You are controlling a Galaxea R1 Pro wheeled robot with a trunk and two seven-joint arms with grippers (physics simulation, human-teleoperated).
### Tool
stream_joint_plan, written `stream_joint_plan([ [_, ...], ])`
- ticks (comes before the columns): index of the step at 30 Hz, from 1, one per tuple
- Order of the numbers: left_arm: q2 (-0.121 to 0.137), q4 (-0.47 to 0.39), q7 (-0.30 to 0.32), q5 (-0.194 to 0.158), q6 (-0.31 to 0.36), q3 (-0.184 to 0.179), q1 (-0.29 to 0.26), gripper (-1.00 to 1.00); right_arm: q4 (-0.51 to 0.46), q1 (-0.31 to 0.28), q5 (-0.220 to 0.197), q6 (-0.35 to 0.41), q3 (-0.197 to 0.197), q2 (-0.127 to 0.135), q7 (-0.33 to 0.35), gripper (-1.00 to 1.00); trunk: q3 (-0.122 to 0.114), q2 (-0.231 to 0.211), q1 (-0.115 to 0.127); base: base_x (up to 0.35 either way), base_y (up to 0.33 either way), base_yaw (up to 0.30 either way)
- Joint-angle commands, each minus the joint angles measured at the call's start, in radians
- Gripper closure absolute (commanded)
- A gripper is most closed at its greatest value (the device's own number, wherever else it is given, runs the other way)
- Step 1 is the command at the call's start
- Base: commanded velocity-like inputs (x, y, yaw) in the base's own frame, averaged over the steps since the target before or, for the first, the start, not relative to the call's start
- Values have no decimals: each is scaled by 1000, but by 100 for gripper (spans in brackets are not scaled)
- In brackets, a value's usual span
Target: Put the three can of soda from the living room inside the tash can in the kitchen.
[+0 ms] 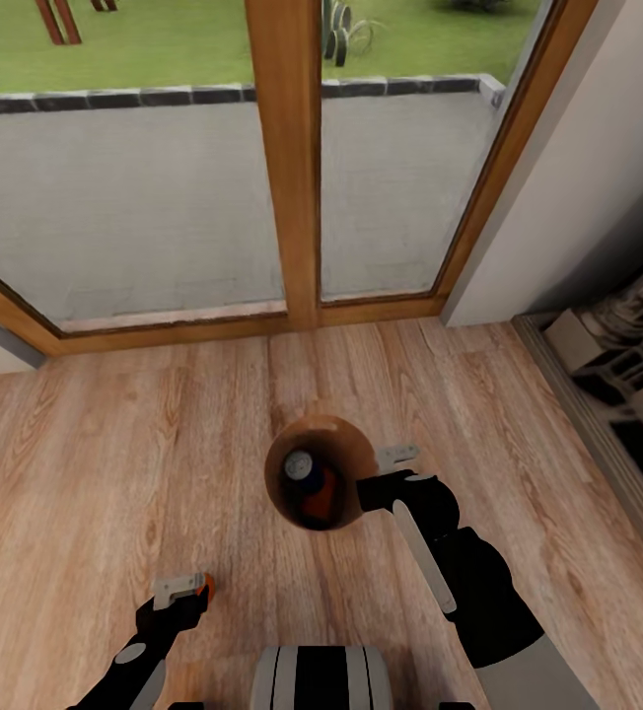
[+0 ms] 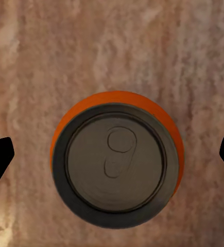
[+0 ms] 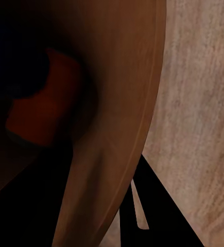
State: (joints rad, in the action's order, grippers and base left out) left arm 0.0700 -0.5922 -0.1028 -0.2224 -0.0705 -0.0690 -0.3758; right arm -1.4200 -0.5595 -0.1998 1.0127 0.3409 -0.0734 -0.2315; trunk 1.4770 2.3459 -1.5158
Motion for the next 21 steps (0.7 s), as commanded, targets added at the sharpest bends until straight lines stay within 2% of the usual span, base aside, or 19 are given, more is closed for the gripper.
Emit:
stream_joint_plan([
  [1,0,0,0,0,0,0,0,-100,0,0,-20,-3,1,0,0,100,0,0,0,0,0,0],
  [6,0,0,0,0,0,0,0,-100,0,-1,-20,-3,0,0,0,100,0,0,0,0,0,0],
  [10,0,0,0,0,0,0,0,-100,0,0,-20,-3,1,0,0,100,12,28,-15,0,0,0],
  [21,0,0,0,0,0,0,0,-100,-1,-1,-20,-3,1,0,0,100,16,35,-19,0,0,0],
])
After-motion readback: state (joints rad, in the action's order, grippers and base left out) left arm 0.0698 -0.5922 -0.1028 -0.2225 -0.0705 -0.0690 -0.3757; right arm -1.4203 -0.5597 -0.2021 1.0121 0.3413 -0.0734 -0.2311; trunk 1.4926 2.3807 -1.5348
